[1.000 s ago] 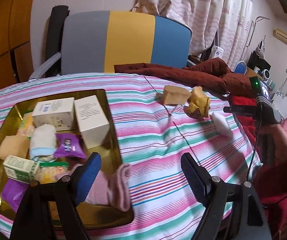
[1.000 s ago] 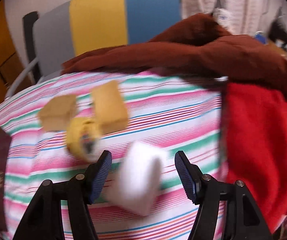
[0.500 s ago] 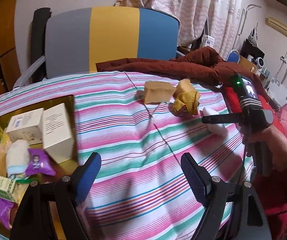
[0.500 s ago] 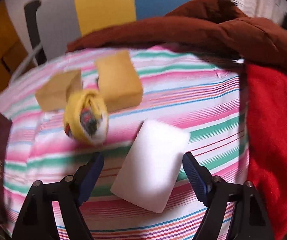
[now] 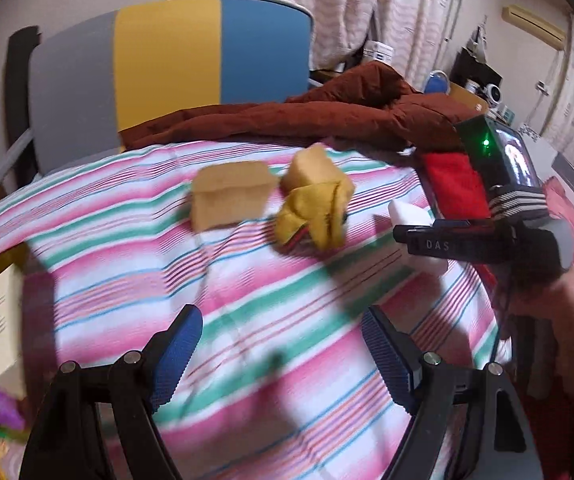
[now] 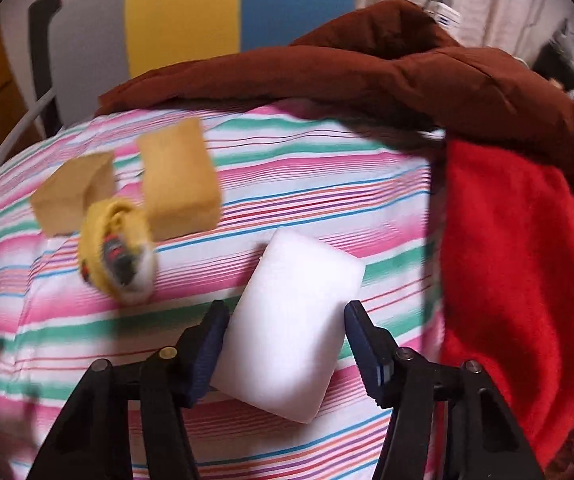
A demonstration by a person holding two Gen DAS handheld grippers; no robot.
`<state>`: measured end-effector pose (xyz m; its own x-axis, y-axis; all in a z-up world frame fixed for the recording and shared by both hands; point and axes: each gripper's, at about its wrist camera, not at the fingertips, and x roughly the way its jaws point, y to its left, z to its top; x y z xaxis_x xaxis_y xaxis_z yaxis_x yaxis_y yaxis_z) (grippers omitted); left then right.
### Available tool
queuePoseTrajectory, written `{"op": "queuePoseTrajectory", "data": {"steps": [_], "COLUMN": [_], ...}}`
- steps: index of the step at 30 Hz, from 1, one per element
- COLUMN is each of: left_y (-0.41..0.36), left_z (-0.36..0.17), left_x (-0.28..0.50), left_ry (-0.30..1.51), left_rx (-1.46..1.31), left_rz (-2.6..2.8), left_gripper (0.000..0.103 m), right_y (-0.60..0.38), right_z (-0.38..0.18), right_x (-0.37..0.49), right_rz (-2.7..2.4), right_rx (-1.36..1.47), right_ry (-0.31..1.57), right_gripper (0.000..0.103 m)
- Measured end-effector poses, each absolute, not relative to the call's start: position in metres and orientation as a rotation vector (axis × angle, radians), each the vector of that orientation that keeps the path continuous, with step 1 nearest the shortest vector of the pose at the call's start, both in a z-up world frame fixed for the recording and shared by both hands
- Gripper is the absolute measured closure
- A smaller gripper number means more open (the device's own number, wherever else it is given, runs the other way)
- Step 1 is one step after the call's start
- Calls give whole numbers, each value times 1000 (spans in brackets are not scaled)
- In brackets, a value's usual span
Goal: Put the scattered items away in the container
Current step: 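Grasp the white eraser block with right gripper while left gripper grasps the yellow knit sock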
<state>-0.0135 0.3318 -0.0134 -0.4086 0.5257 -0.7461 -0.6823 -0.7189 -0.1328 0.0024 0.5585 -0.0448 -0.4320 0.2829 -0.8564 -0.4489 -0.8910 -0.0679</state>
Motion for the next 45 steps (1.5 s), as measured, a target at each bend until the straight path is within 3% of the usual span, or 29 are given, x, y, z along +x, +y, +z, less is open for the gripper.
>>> {"op": "queuePoseTrajectory", "data": {"steps": [8, 24, 25, 27, 28, 29, 35, 45], "left_y": [388, 424, 424, 421, 420, 419, 411, 379], "left_z": [-27, -40, -41, -43, -45, -48, -51, -62], "left_x": [-45, -60, -61, -63, -63, -64, -62, -51], "left_ry": [238, 264, 257, 260, 284, 307, 293, 231], "left_rx": [-1077, -942, -940, -924, -920, -930, -934, -975], "left_rz": [2096, 2118, 2115, 2130, 2149, 2160, 2134, 2103], "left_gripper": [20, 21, 23, 40, 55, 60, 72, 83], "right_y": [584, 582, 581, 581, 581, 581, 580, 577], "right_z": [-46, -46, -46, -47, -47, -47, -47, -44], "right_x": [9, 10, 10, 10, 9, 9, 6, 7], "right_rz": [2260, 2260, 2261, 2262, 2264, 2267, 2278, 2314], "right_rx": [-1318, -1311, -1311, -1311, -1312, -1313, -1320, -1299], "right_ry": [338, 324, 327, 327, 327, 327, 322, 319], "right_gripper": [43, 43, 43, 43, 43, 43, 43, 43]}}
